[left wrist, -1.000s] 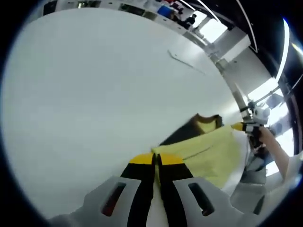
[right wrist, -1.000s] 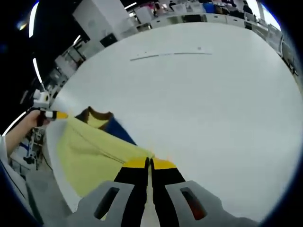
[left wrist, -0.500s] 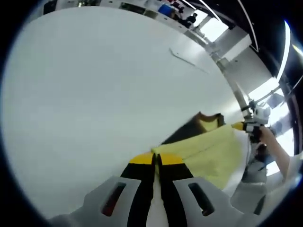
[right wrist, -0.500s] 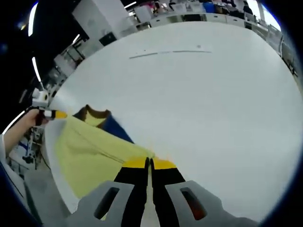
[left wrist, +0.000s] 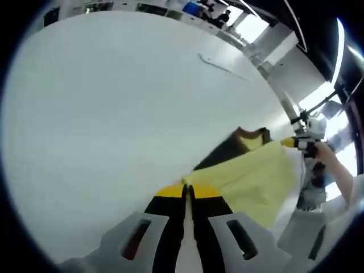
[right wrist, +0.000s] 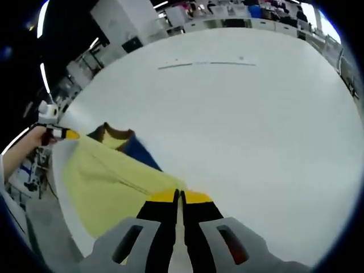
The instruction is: Fold the garment on the visible template until the final outline fits inside the template.
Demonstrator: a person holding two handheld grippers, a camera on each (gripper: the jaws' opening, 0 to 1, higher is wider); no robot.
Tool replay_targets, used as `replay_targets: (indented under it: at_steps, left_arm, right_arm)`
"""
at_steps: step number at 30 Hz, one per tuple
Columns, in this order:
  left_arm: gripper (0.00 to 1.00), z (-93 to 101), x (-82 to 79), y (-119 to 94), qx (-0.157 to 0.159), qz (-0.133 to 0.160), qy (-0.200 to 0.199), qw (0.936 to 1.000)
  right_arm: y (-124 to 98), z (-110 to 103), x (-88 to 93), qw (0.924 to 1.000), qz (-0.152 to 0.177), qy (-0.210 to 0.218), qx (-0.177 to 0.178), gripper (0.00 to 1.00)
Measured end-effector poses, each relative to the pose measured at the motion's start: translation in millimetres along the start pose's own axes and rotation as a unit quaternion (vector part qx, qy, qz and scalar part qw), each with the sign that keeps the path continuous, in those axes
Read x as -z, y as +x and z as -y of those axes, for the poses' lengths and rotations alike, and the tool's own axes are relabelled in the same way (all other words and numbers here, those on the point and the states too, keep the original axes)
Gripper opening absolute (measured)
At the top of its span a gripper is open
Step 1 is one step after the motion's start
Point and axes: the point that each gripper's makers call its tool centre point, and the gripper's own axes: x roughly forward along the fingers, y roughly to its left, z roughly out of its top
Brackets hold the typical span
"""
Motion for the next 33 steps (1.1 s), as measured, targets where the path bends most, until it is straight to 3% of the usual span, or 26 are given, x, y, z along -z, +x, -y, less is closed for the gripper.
replay_targets:
  at_steps: [12,23,33]
  left_arm:
    - [0.0,-11.1,-1.8,-12,-0.019,0.001,0.018,0.9997]
    - [0.0,-1.5,1.4,-28,-0.018,0.011,0.035,0.9992]
    - [0.14,3.0,8.2,-46,-0.022,0.022,0.043,0.9986]
  right_arm:
    - [-12,3,-1.7,0.9998,0.009,-0.017,0.01,0.06]
    - [-24,-11,-0.1,0.9996,0.016,-0.021,0.005,0.14]
    - [-44,-24,12.0,0.9997,0.019,-0.018,-0.001,0.21]
